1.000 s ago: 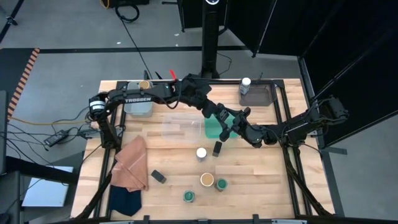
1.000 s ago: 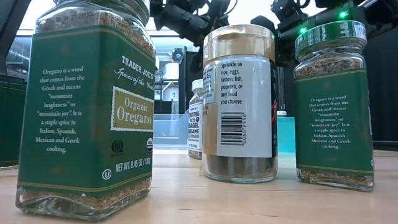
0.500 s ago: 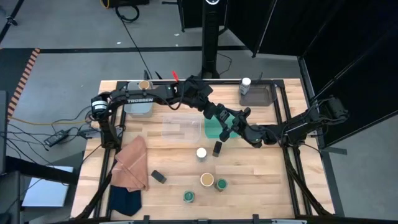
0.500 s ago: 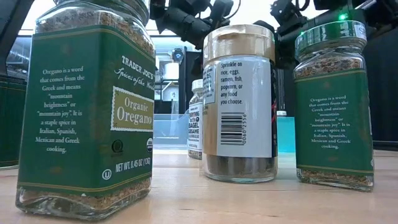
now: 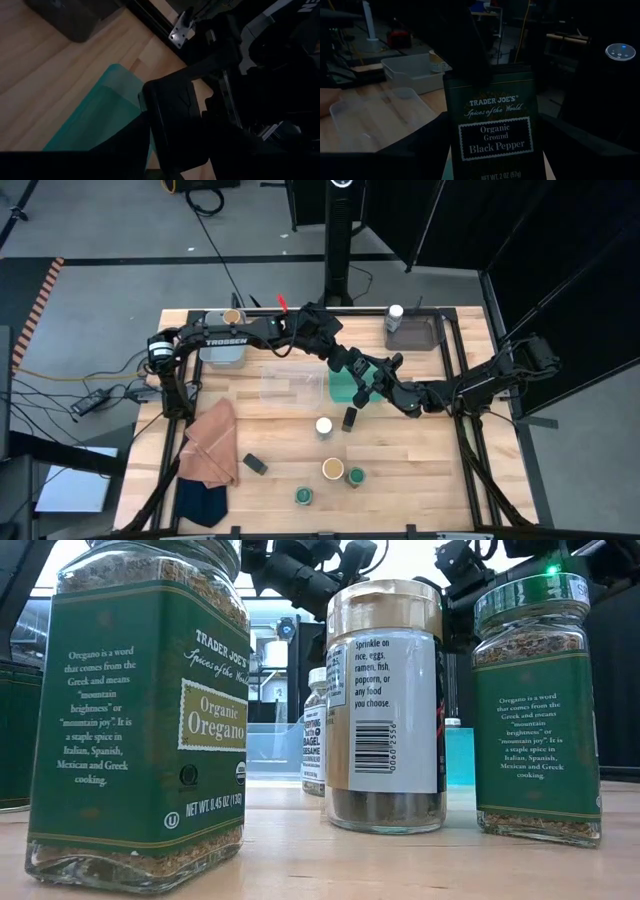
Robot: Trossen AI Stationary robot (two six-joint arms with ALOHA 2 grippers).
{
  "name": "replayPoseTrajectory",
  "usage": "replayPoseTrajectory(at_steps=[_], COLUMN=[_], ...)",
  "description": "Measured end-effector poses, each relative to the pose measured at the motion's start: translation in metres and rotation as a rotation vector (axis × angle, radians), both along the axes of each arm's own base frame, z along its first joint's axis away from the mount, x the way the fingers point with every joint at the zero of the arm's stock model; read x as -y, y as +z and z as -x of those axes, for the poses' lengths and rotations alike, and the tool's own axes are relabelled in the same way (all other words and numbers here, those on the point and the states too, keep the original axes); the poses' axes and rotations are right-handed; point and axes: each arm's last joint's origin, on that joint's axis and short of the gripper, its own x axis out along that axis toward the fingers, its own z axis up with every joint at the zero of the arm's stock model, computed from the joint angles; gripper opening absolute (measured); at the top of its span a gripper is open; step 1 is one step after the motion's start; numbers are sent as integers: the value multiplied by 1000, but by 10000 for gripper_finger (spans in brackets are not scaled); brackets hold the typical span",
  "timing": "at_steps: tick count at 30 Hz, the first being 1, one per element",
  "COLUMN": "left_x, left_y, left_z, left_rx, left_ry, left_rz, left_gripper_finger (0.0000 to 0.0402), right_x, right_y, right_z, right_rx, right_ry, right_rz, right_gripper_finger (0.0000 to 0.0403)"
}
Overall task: Sort spices by type
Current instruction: Put the bottom right green seasoning can into the green bin
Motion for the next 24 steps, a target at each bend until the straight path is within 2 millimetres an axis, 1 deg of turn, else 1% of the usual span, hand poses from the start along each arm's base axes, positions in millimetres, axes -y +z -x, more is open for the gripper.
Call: replayPoseTrajectory(at_steps=[6, 9, 13, 18, 21, 24], left_x=[0, -2, -8, -17, -23, -24], left_y=[0, -1, -4, -5, -5, -9], left_z=[0, 0, 2, 5, 8, 11], left_rx=[0, -7, -21, -30, -41, -91], left_ry=[-3, -5, 23, 48, 56, 44], left_rz=[-7, -32, -38, -37, -48, -76], left_gripper_finger=[168, 166, 166, 166, 166, 166], right_x=[-1, -4, -11, -23, -34, -46], right_y=[0, 2, 3, 3, 3, 3], right_z=[0, 0, 1, 3, 7, 12], right_rx=[2, 21, 29, 31, 40, 47], right_ry=[3, 13, 43, 65, 63, 57], right_rz=[-1, -8, -11, -12, -12, -6], right_gripper_finger=[293, 302, 314, 320, 318, 316])
